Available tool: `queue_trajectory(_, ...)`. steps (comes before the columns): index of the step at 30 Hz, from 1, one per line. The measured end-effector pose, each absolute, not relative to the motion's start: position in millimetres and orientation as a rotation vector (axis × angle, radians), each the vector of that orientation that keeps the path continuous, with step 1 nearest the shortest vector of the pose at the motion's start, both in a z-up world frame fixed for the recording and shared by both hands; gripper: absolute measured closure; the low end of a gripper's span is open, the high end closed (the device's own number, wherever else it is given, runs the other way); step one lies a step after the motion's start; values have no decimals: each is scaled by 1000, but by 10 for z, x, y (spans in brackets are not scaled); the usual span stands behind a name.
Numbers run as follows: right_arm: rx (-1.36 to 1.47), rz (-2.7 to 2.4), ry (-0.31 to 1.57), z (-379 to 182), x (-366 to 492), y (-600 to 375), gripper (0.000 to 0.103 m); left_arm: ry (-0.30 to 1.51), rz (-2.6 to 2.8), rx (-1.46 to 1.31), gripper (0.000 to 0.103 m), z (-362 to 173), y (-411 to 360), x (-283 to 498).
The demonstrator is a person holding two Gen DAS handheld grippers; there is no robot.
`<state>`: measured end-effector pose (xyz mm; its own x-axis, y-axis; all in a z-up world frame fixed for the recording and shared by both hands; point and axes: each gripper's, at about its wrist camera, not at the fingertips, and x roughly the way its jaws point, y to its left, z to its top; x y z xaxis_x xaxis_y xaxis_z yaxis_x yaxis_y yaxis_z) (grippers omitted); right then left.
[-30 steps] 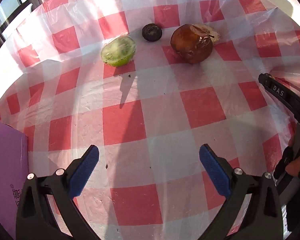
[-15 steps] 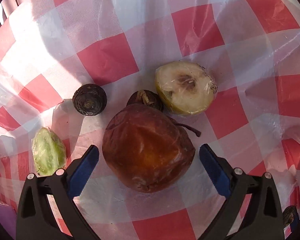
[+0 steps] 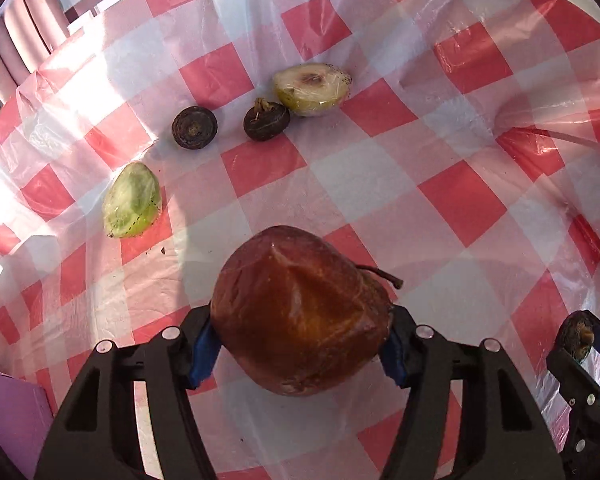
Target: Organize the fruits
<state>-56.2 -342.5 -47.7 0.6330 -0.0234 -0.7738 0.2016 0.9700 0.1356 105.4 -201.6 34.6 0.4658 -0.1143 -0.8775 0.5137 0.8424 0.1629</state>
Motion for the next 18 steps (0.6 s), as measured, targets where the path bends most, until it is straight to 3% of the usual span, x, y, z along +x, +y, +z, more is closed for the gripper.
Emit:
queue_trajectory(9,147,-29,925,-406,-784,-2992,63,1155,-347,389,39,347,-1316,165)
queue_trajectory(18,78,66,965,-314,-995,-2555,63,1171,-363,354,39,382,-932,-522)
